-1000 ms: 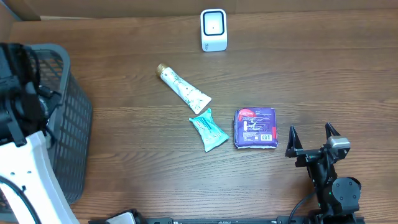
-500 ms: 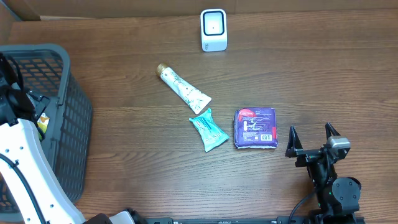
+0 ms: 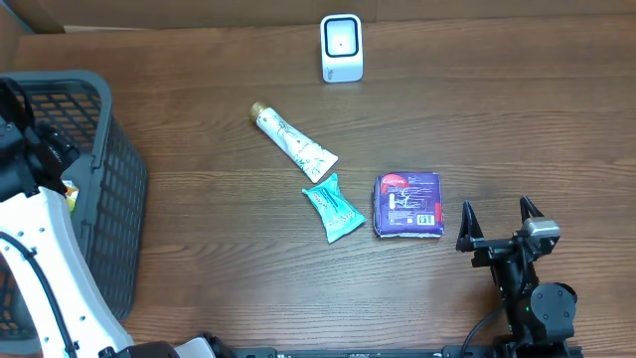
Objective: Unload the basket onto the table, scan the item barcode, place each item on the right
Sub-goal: 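Reach the left gripper into the basket toward the green tea carton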
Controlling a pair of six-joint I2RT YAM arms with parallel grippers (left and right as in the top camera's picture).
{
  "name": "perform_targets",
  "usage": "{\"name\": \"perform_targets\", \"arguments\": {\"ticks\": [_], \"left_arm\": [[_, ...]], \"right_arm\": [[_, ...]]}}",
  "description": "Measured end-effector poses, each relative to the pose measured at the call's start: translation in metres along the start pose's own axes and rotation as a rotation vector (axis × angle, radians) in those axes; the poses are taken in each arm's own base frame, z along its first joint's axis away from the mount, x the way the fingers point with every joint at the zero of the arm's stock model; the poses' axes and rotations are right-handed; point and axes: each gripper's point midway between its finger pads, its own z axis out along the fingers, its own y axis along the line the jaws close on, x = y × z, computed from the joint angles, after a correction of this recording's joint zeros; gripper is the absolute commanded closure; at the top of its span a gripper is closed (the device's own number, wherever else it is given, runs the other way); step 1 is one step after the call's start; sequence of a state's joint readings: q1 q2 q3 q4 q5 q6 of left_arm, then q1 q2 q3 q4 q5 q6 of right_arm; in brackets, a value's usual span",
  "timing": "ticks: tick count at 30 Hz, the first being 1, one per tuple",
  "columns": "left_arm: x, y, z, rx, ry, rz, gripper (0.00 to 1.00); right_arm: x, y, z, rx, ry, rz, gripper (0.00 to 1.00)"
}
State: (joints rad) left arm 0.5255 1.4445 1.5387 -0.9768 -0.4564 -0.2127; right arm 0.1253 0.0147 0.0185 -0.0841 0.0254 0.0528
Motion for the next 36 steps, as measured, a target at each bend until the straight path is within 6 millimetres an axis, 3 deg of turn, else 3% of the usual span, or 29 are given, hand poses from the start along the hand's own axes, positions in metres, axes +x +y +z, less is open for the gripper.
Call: {"name": "perform_targets", "arguments": {"ticks": [5,11,20,24,31,36], "left_arm": [[0.005,-0.01,0.021,0.007,-0.027,0.166,0.0],[0.016,-0.007,0.04,0.034,-0.009,0.333,0.0],[0.024,0.014,0.075,0.198,0.037,0.364,0.03],[0.04,0.002,0.098,0.265,0.101,0.387,0.08],[0.073,-0.017,0.14,0.331,0.217,0.461,0.03],[0.077,-0.022,0.159,0.332,0.222,0.493,0.01]], "right_arm": [[0.0,0.0,0.0,0.0,0.0,0.0,0.0],[0.0,0.0,0.0,0.0,0.0,0.0,0.0],[0.0,0.0,0.0,0.0,0.0,0.0,0.0],[0.0,0.0,0.0,0.0,-0.001,0.0,0.0],[0.0,0.0,0.0,0.0,-0.001,0.0,0.0],[0.0,0.0,0.0,0.0,0.0,0.0,0.0]]}}
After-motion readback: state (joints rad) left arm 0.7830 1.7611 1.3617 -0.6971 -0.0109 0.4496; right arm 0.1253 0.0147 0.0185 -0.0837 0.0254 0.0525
